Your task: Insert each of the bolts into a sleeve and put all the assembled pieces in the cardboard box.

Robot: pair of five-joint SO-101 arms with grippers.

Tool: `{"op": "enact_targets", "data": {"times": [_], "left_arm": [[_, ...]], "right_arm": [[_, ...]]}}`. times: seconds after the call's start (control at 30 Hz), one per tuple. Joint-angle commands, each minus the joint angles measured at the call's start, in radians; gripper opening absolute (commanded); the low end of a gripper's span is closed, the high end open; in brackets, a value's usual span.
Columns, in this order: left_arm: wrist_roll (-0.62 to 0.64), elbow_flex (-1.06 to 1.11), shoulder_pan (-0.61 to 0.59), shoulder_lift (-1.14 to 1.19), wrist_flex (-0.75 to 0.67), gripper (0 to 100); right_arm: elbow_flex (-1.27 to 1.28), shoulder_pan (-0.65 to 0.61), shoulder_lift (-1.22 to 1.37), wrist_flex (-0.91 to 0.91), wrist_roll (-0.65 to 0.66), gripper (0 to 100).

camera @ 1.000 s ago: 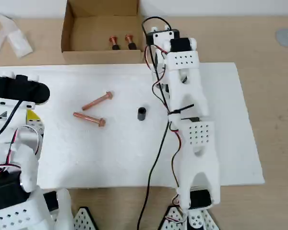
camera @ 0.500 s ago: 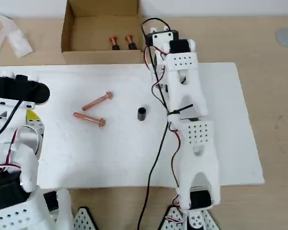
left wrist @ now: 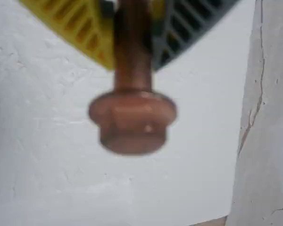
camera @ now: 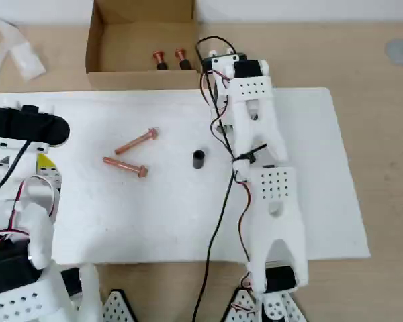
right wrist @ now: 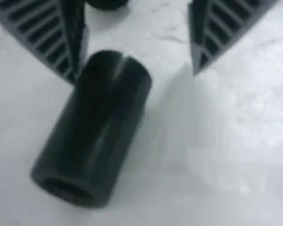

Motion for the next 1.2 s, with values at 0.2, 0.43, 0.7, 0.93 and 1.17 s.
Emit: {"op": "enact_targets", "data": {"times": [0.2,0.43,0.7,0.93,1.17], "left_arm": [[0.003,-0.008,0.005,-0.012,-0.002,1],[0.003,-0.006,0.005,-0.012,-0.002,1],[0.003,-0.006,0.006,-0.012,-0.002,1],[0.003,-0.006,0.008,-0.012,0.0,1],[0.003,-0.005,0.006,-0.012,0.0,1]], "right_arm": [[0.008,0.015,0.016,-0.066,0.006,16.4],[0.012,0.013,0.016,-0.117,0.006,16.4],[0.013,0.013,0.018,-0.133,0.006,16.4],[0.015,0.016,0.018,-0.207,0.006,16.4],[0.007,0.013,0.039,-0.216,0.006,16.4]]}}
